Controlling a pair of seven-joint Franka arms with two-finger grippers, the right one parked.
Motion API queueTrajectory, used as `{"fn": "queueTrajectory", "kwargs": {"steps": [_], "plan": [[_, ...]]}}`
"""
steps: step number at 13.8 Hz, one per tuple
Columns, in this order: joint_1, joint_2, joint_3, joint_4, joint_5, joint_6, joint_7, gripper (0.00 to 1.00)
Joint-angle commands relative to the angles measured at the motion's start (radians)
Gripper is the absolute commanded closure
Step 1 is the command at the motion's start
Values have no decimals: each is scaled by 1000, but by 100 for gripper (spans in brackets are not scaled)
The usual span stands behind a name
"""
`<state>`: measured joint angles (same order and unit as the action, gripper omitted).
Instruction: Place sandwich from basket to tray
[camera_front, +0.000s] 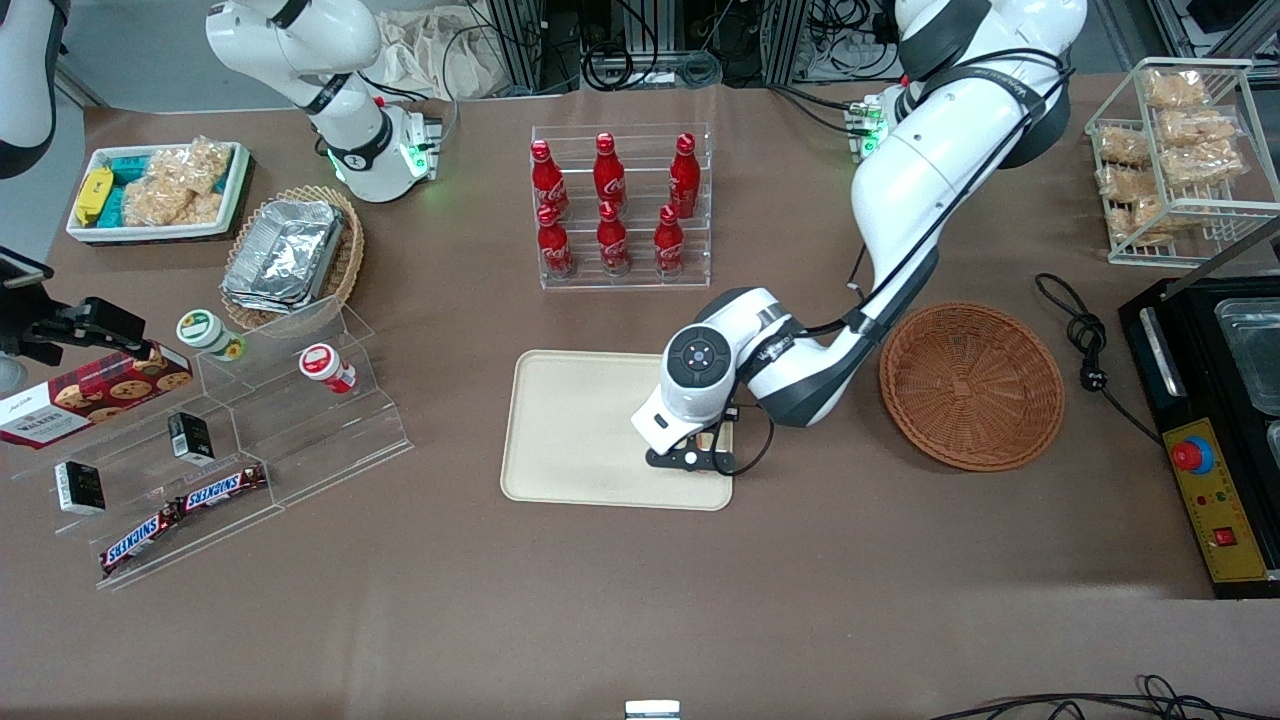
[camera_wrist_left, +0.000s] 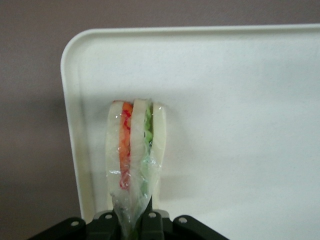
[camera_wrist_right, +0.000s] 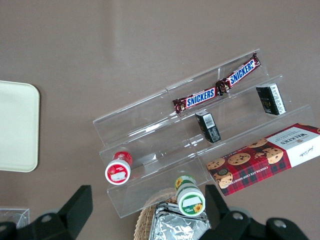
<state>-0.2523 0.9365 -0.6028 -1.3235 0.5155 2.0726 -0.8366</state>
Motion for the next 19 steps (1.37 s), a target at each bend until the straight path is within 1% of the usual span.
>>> {"fn": "queueTrajectory", "kwargs": {"steps": [1, 4, 5, 8, 9, 10, 11, 12, 13, 15, 16, 17, 19], "plan": [[-16, -5, 41, 29, 14, 24, 4, 0], [-7, -68, 40, 21, 2, 3, -10, 0], [10, -102, 37, 6, 1, -35, -10, 0], [68, -272, 35, -58, 0, -208, 16, 0], [117, -348, 34, -116, -2, -233, 52, 0], [181, -436, 32, -202, -24, -233, 85, 0], [252, -521, 26, -282, -64, -232, 132, 0], [315, -604, 24, -349, -99, -233, 225, 0], [371, -683, 24, -405, -147, -233, 320, 0], [503, -795, 26, -469, -266, -233, 474, 0], [557, -820, 28, -467, -308, -241, 560, 0], [599, -826, 32, -451, -330, -246, 618, 0], [662, -802, 35, -381, -333, -304, 634, 0]]}}
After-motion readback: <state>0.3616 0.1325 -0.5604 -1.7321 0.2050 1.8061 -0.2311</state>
